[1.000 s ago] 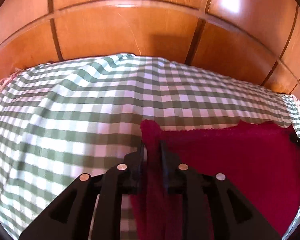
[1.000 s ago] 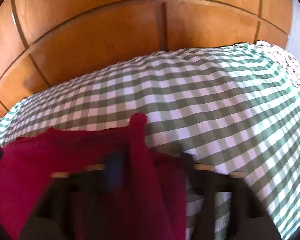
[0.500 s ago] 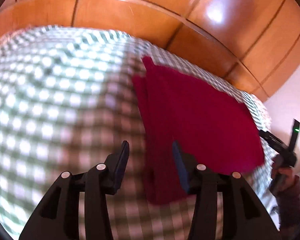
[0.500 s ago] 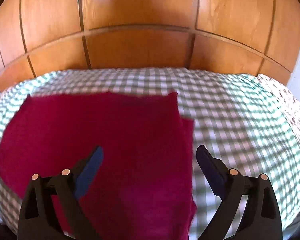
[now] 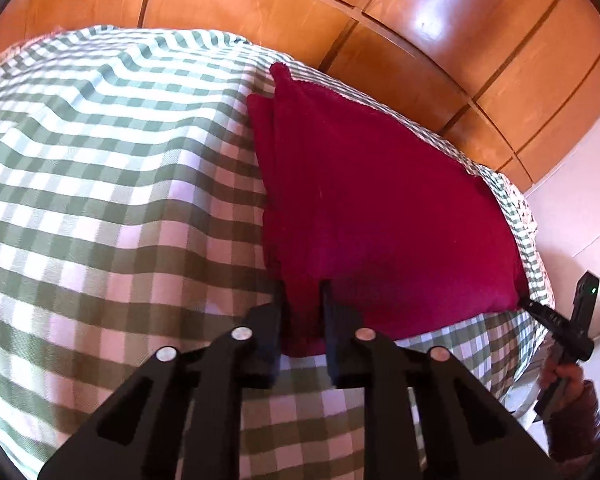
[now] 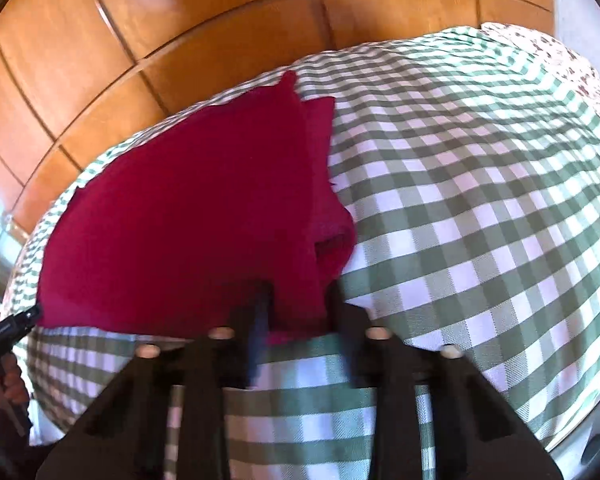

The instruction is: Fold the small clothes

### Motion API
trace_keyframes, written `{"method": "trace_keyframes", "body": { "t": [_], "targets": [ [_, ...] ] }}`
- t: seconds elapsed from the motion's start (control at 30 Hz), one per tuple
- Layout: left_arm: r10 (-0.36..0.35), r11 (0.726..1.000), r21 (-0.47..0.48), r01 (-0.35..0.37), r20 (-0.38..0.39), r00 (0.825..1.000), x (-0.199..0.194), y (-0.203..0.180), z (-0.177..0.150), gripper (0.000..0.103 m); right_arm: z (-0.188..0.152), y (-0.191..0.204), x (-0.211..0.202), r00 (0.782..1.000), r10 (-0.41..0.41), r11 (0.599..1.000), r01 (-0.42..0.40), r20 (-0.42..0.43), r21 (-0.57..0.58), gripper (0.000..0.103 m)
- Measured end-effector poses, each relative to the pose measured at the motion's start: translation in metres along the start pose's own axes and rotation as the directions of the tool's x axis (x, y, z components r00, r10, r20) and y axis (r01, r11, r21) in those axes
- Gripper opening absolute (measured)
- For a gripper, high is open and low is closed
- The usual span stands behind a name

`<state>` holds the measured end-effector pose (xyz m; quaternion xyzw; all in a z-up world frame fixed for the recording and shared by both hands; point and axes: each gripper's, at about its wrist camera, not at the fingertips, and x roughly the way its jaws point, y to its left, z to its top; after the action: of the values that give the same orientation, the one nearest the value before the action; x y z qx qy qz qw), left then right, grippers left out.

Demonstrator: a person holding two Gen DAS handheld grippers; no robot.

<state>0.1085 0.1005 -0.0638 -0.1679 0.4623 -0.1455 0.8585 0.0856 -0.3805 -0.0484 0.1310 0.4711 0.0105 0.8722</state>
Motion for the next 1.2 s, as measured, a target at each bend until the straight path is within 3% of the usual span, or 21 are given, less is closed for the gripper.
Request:
{"method": "trace_keyframes", "body": {
  "t": [0.1,0.33,0.37,0.47,0.5,0.67,0.77,0.8,0.83,0.9,0.97,1.03,1.07,1.13,1.17,1.2],
  "targets": [
    [-0.012,1.000,0.021,0.012,-0.009,1.000,-0.014,-0.001,-0.008,0.012,-0.002,0.002,-0.018,1.000,0.022,0.999,-0.023,-0.011,-0.046,0.018],
    [-0.030,0.999,0.033,0.033,-0.084,0.996,-0.040,-0.003,-0.050,0.014,-0.039,-0.008,-0.044,0.989,0.022,0.993,-0.038,-0.143,-0.115,0.019],
    [-0.029,0.999,0.027,0.031,-0.082,0.996,-0.041,-0.003,-0.051,0.018,-0.038,-0.009,-0.048,0.990,0.010,0.994,-0.025,-0.140,-0.108,0.022],
    [-0.004,1.000,0.001,0.004,-0.030,1.000,-0.050,-0.002,-0.041,0.022,-0.022,-0.014,-0.059,0.998,-0.019,0.998,0.016,-0.053,-0.064,0.056],
    [-0.001,1.000,0.003,0.001,-0.017,1.000,-0.051,-0.002,-0.037,0.022,-0.014,-0.012,-0.060,0.999,-0.033,0.998,0.031,-0.018,-0.062,0.058],
    [0.051,0.996,0.068,-0.055,0.062,0.997,-0.044,-0.024,-0.011,0.022,0.031,0.011,-0.032,0.987,-0.140,0.981,0.150,0.083,-0.123,0.058],
    [0.058,0.989,0.132,-0.068,0.082,0.995,-0.036,-0.042,-0.004,0.024,0.055,0.022,0.004,0.982,-0.179,0.973,0.185,0.055,-0.137,0.058],
    [0.059,0.985,0.156,-0.072,0.083,0.995,-0.030,-0.049,-0.002,0.024,0.061,0.023,0.017,0.981,-0.193,0.971,0.196,0.035,-0.137,0.050],
    [0.061,0.982,0.175,-0.074,0.081,0.995,-0.024,-0.055,0.000,0.024,0.064,0.024,0.024,0.982,-0.186,0.972,0.186,0.016,-0.143,0.022],
    [0.089,0.973,0.205,-0.104,0.078,0.993,-0.010,-0.064,0.005,0.024,0.074,0.030,0.031,0.976,-0.216,0.960,0.218,0.029,-0.173,0.008],
    [0.134,0.967,0.210,-0.143,0.057,0.989,0.005,-0.065,0.008,0.025,0.079,0.032,0.029,0.963,-0.256,0.950,0.266,0.079,-0.162,0.007],
    [0.164,0.969,0.181,-0.166,0.024,0.986,0.022,-0.058,0.009,0.025,0.076,0.024,0.042,0.951,-0.304,0.937,0.308,0.049,-0.165,0.007],
    [0.158,0.974,0.160,-0.161,0.025,0.987,0.025,-0.056,0.010,0.025,0.073,0.018,0.052,0.956,-0.294,0.944,0.293,0.015,-0.154,0.007],
    [0.165,0.976,0.139,-0.168,0.030,0.986,0.024,-0.057,0.013,0.025,0.073,0.019,0.053,0.956,-0.291,0.941,0.294,0.043,-0.168,0.009],
    [0.169,0.976,0.137,-0.171,0.032,0.985,0.023,-0.058,0.013,0.024,0.076,0.019,0.050,0.954,-0.296,0.940,0.299,0.040,-0.163,0.013],
    [0.165,0.975,0.142,-0.170,0.044,0.985,0.020,-0.060,0.013,0.024,0.080,0.020,0.046,0.952,-0.302,0.941,0.306,0.051,-0.147,0.030]
  ]
}}
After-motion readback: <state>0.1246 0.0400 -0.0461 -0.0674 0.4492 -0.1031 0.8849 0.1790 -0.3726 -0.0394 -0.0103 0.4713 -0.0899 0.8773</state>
